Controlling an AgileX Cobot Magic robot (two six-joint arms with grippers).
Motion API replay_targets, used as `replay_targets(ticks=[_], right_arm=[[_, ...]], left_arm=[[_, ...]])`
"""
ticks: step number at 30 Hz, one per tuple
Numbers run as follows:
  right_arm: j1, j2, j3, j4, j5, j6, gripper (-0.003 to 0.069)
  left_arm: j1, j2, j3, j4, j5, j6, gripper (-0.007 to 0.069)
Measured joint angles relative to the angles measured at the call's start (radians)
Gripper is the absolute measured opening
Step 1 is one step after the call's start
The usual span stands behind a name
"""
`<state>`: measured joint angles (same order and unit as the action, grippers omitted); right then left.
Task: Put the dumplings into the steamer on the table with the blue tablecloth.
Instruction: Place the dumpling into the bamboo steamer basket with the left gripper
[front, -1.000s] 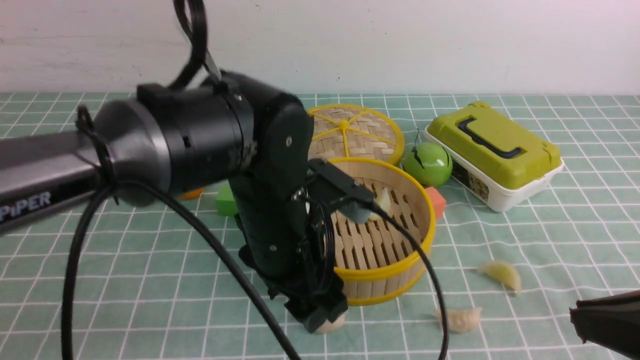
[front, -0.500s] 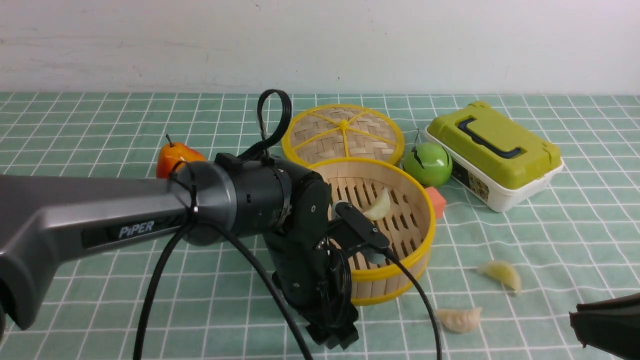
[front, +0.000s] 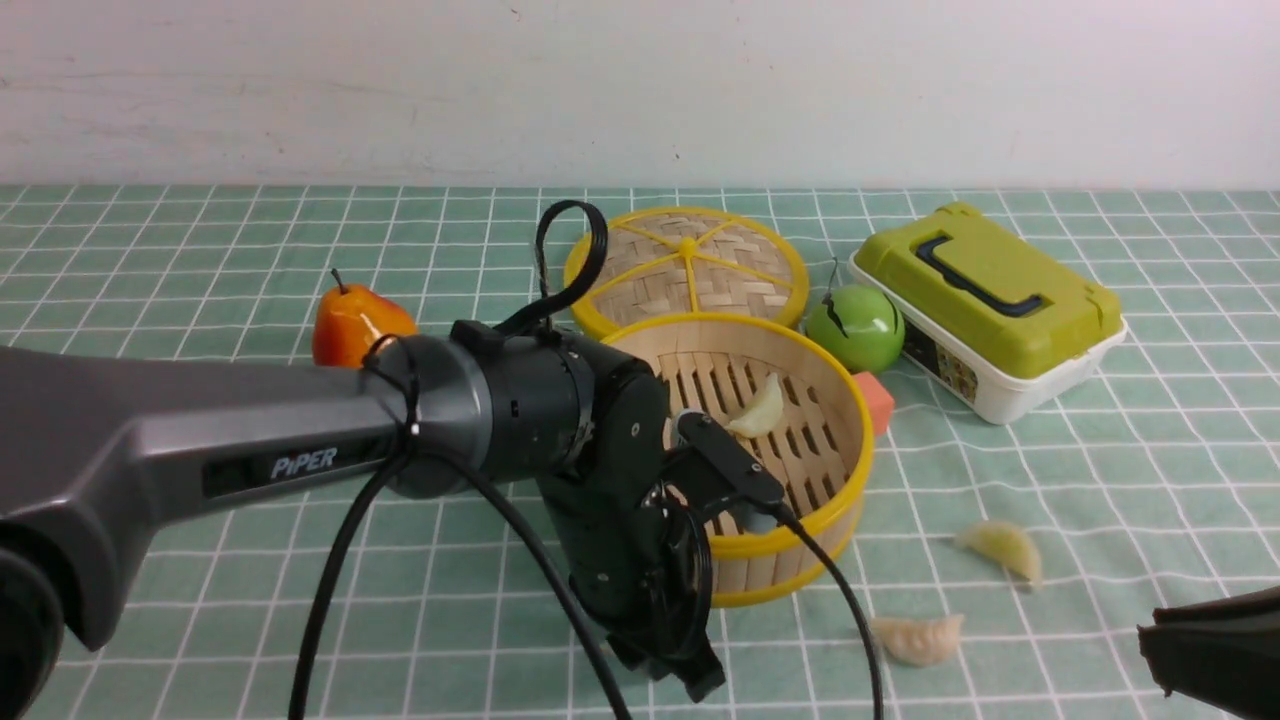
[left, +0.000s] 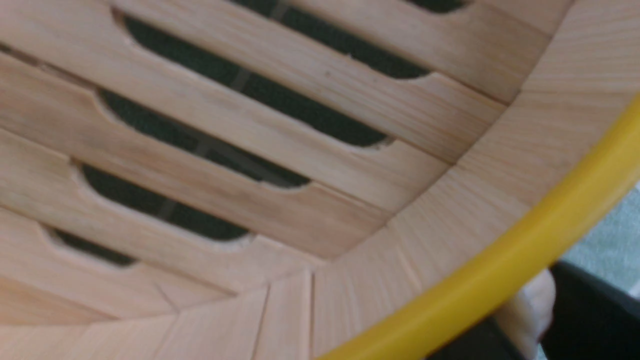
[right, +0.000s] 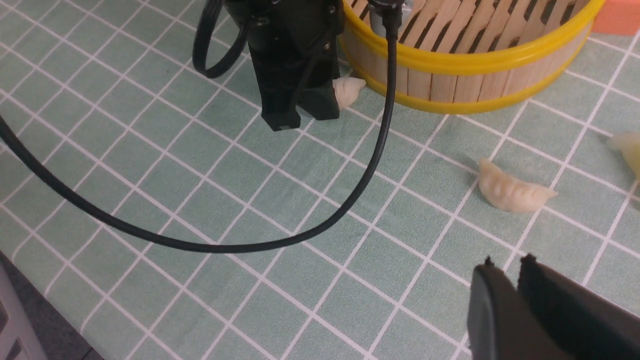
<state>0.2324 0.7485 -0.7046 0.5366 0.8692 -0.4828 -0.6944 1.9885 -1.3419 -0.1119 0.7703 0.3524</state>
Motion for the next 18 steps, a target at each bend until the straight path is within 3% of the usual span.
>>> replay_targets(ticks=[7,14,18], right_arm=[[0.000,0.000,0.000,0.000,0.000,0.000,0.0075],[0.000,0.000,0.000,0.010,0.000,0.000,0.0077],[0.000,0.000,0.000,0.013,0.000,0.000,0.0081]], left_arm=[[0.000,-0.056,-0.009,-0.006,0.153,-0.048,0.0185],[0.034,-0.142,-0.267,-0.018,0.153,-0.388,0.0185],[0.086,-0.032,-0.454,-0.016,0.144,-0.487,0.0185]])
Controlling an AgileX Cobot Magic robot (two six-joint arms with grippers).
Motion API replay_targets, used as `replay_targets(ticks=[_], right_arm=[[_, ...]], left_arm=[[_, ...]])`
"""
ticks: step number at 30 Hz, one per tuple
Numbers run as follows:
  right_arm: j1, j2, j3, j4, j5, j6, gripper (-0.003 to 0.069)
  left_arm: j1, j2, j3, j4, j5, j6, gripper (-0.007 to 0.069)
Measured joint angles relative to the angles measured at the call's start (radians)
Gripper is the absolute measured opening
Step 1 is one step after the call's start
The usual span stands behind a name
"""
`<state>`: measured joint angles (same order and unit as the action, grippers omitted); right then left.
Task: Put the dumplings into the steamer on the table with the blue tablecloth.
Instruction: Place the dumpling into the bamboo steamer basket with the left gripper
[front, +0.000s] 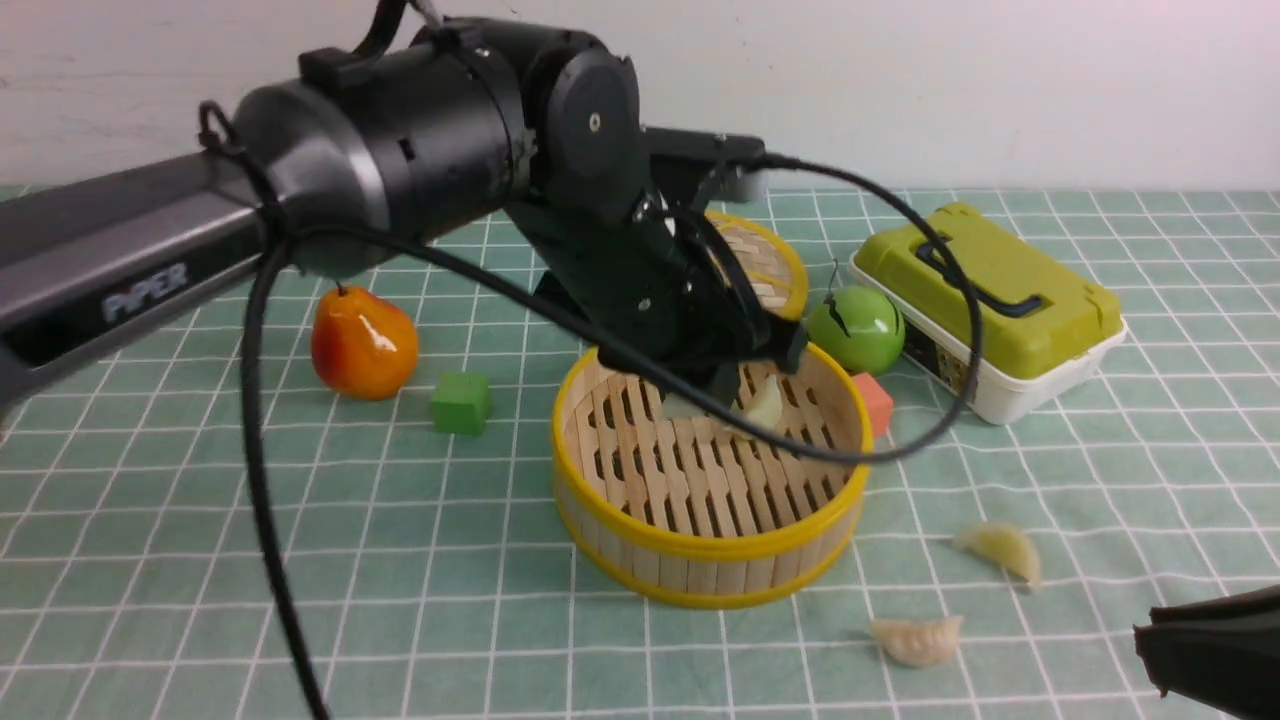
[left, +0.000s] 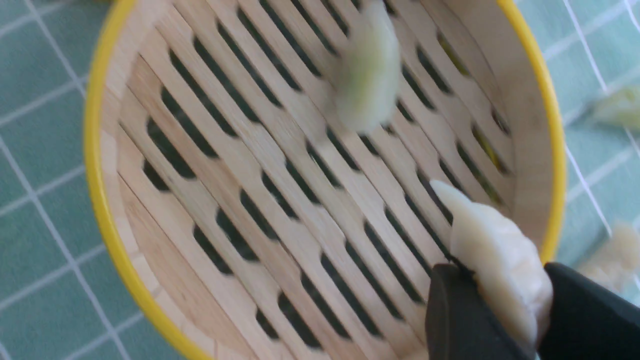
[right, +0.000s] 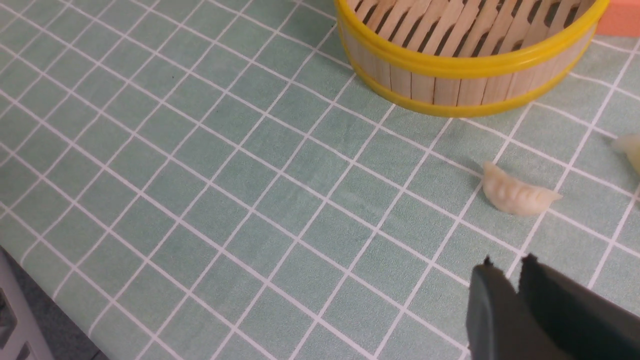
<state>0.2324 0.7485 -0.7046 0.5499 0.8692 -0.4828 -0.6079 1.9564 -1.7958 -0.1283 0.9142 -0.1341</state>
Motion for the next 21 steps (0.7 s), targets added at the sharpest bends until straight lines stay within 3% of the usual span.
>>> replay_targets(ticks=[5,10,15,17,21], right_arm=[[0.000,0.000,0.000,-0.012,0.021,0.021,0.0084],[0.000,0.003,-0.017,-0.134,0.061,0.163,0.0085],[0.000,0.060,-0.097,-0.319,0.095,0.329,0.0096],[0.000,0.137,-0.149,-0.366,0.127,0.370,0.0106],[0.000,0.291,-0.235,-0.355,0.166,0.358,0.0133]], left_arm=[[0.037,0.196,-0.163,0.006,0.014,-0.045,0.0185],[0.060,0.351,-0.287,0.050,0.063,-0.101,0.0200],[0.071,0.380,-0.327,0.092,0.092,-0.111,0.0355],[0.073,0.370,-0.340,0.092,0.134,-0.111,0.0456],[0.074,0.313,-0.380,0.096,0.248,-0.095,0.0507]])
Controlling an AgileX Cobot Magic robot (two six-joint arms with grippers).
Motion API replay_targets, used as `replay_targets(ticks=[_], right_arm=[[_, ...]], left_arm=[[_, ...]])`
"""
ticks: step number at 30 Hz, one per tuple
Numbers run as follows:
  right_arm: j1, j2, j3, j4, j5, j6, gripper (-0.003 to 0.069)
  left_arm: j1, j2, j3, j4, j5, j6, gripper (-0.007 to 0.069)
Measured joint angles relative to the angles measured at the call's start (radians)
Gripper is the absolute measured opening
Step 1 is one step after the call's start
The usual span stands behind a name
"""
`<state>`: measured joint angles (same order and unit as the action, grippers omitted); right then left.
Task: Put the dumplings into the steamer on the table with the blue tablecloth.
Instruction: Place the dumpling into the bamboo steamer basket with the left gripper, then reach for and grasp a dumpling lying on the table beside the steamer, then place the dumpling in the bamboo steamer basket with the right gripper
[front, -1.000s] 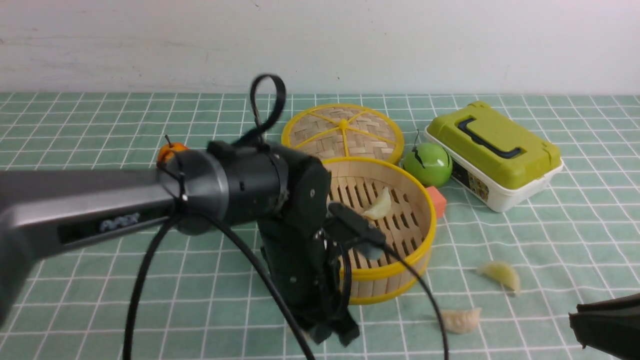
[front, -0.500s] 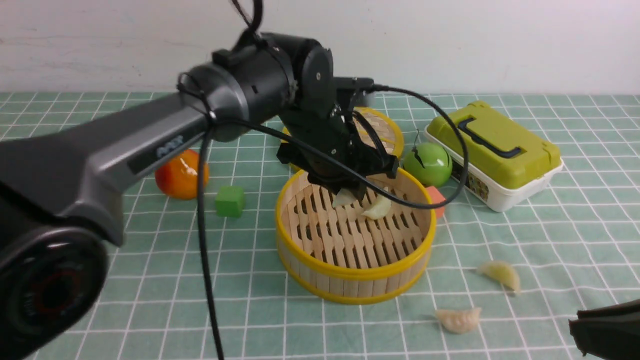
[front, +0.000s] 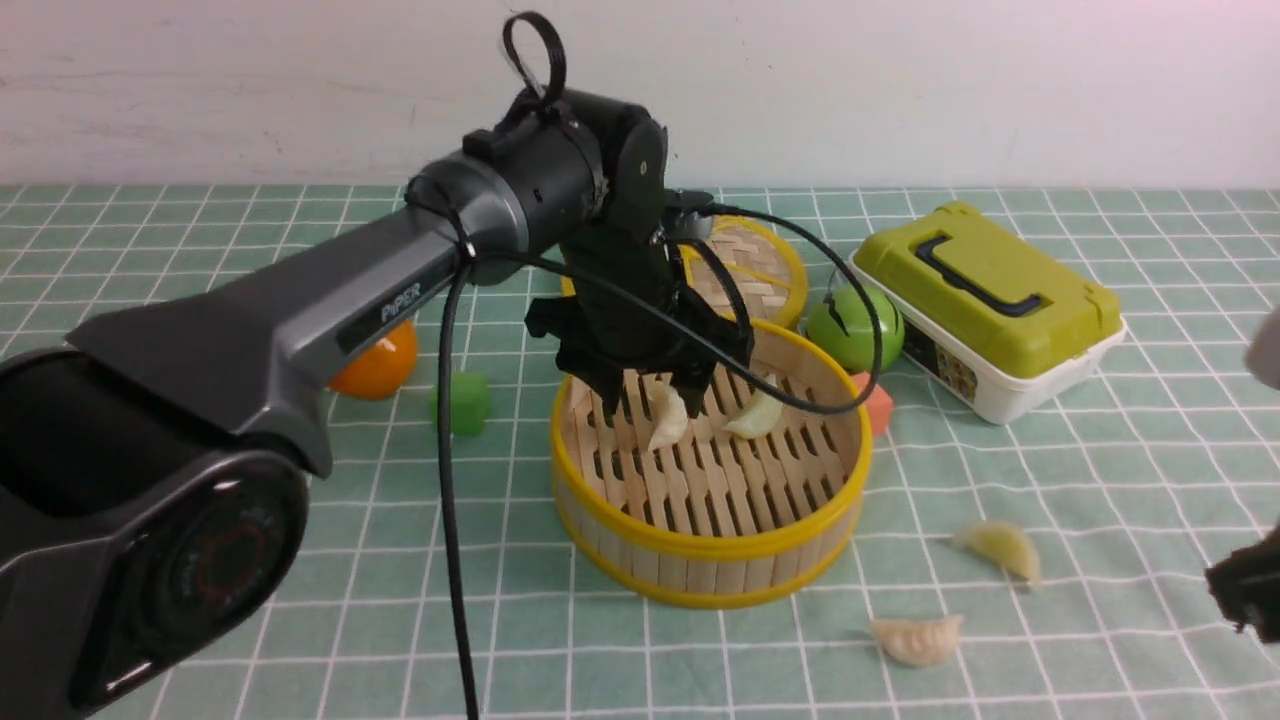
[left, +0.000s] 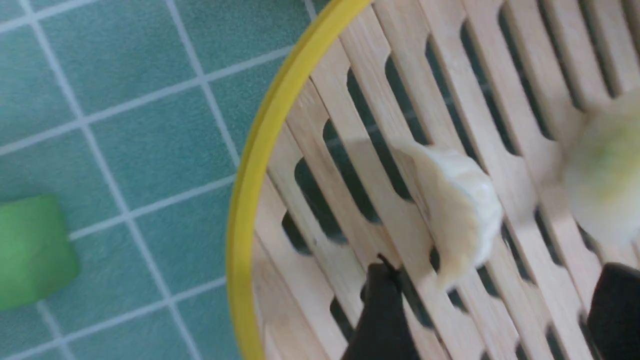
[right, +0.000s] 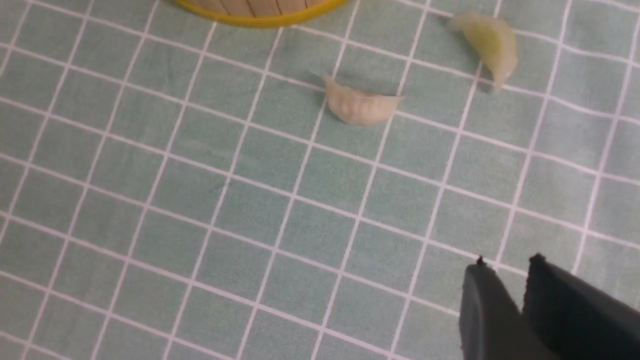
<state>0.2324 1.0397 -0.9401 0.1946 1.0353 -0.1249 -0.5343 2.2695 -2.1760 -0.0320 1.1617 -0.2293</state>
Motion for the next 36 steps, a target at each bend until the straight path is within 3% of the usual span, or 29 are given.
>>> replay_targets(ticks=[5,9,10,12,16,19,22,27,30,31,32,33,36], right_arm=[[0.000,0.184,-0.063,0.078,0.010,-0.055,0.0204],[0.001,0.395,-0.080,0.128,-0.031,-0.078,0.0370],[0.001,0.395,-0.080,0.128,-0.036,-0.078,0.0377],[0.001,0.471,-0.081,0.121,-0.088,-0.079,0.0452],[0.001,0.590,-0.135,0.024,-0.198,-0.036,0.0563],[0.001,0.633,-0.175,-0.030,-0.219,-0.008,0.0572],[0.001,0.724,-0.276,-0.138,-0.231,0.007,0.0565],[0.001,0.839,-0.342,-0.200,-0.239,0.007,0.0506],[0.001,0.897,-0.358,-0.230,-0.242,0.007,0.0398],[0.001,0.899,-0.358,-0.230,-0.242,0.007,0.0398],[0.001,0.910,-0.359,-0.232,-0.242,0.007,0.0347],[0.001,0.920,-0.360,-0.236,-0.241,0.007,0.0240],[0.001,0.920,-0.375,-0.237,-0.216,0.007,0.0199]], left_arm=[[0.001,-0.150,-0.010,0.011,0.066,0.058,0.0415],[0.001,-0.403,0.137,0.023,0.075,0.078,0.0149],[0.001,-0.414,0.147,0.023,0.077,0.080,0.0149],[0.001,-0.525,0.279,0.022,0.081,0.097,0.0017],[0.001,-0.728,0.545,-0.001,0.081,0.107,-0.0014],[0.001,-0.803,0.657,-0.019,0.070,0.110,-0.0014],[0.001,-0.935,0.870,-0.061,0.036,0.137,-0.0014],[0.001,-1.075,1.059,-0.089,0.017,0.149,-0.0014],[0.001,-1.175,1.164,-0.091,0.014,0.149,-0.0014],[0.001,-1.181,1.169,-0.091,0.014,0.149,-0.0014],[0.001,-1.212,1.191,-0.091,0.012,0.149,-0.0014],[0.001,-1.267,1.219,-0.093,0.009,0.146,-0.0014],[0.001,-1.344,1.248,-0.095,0.008,0.133,-0.0014]])
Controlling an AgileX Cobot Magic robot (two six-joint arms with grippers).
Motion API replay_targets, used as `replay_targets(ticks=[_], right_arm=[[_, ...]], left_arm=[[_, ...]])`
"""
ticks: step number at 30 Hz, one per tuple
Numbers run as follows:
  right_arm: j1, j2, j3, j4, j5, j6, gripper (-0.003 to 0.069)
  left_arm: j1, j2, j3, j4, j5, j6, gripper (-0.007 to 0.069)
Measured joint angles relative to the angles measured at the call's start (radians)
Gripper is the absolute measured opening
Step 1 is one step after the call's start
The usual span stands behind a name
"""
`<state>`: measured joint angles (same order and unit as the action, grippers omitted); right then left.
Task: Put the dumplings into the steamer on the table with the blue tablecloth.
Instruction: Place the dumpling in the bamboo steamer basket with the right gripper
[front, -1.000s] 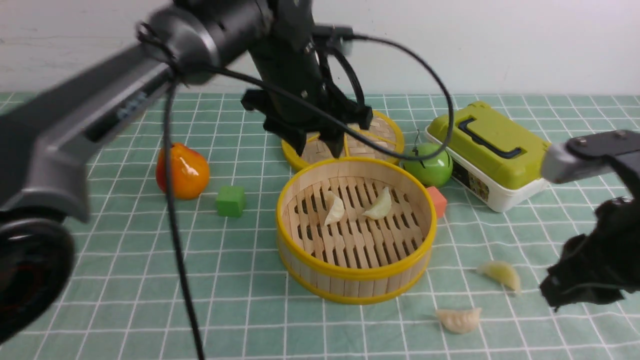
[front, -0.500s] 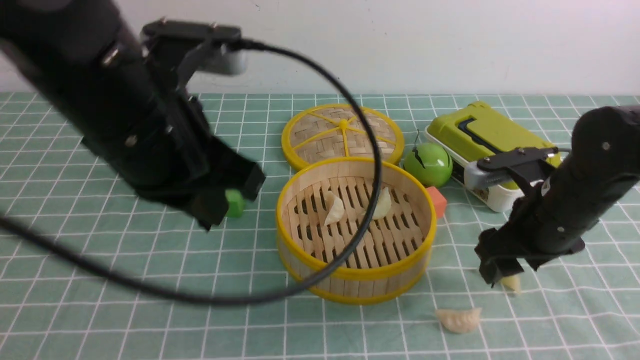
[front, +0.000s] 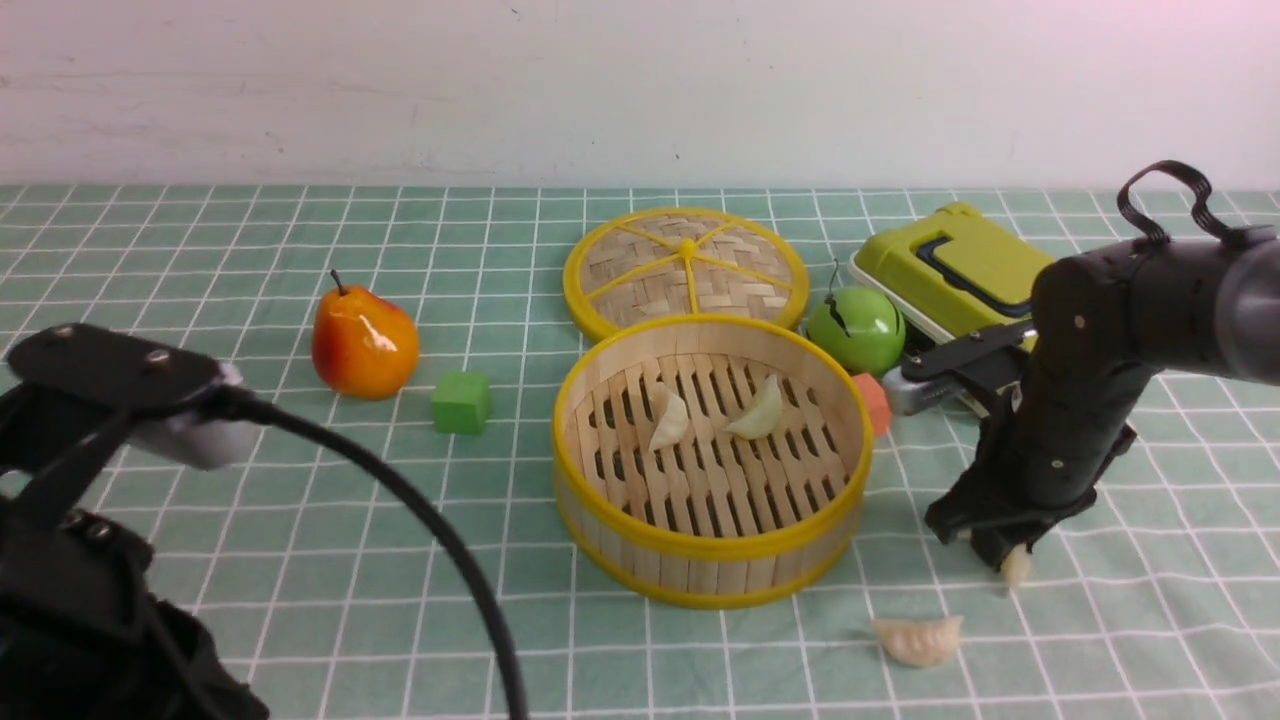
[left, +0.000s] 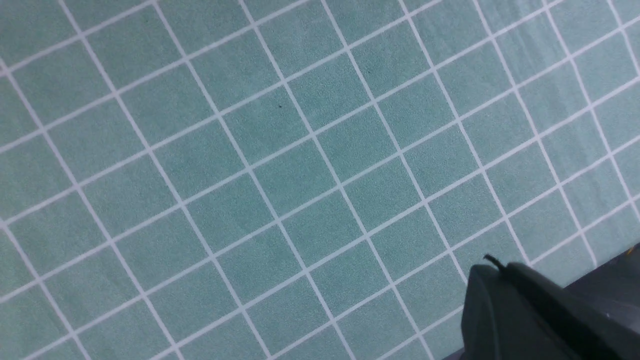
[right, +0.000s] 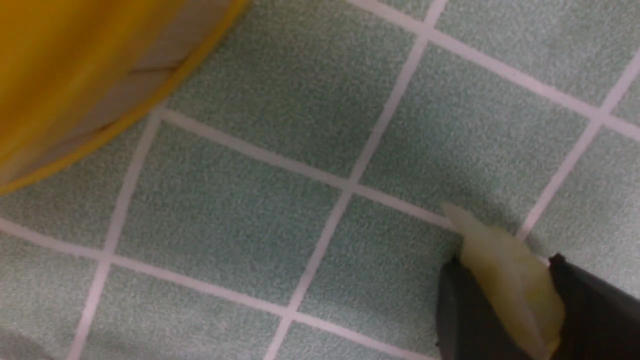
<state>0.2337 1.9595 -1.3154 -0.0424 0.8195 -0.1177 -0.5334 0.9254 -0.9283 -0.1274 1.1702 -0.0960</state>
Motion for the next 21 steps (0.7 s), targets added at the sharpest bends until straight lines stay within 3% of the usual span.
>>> replay_targets(ticks=[4,7,14,21], right_arm=[[0.020,-0.037,-0.068,0.011,0.087,0.000,0.0202],[0.091,-0.097,-0.180,0.064,0.132,0.000,0.0202],[0.285,-0.008,-0.345,0.124,0.066,0.015,0.0202],[0.330,0.168,-0.387,0.124,0.017,0.098,0.0229]], left_arm=[[0.000,-0.113,0.025,0.000,0.000,-0.007,-0.0014],[0.000,-0.221,0.046,0.000,-0.010,-0.007,-0.0014],[0.000,-0.327,0.052,0.000,-0.030,-0.010,-0.0014],[0.000,-0.334,0.052,0.000,-0.032,-0.010,-0.0014]])
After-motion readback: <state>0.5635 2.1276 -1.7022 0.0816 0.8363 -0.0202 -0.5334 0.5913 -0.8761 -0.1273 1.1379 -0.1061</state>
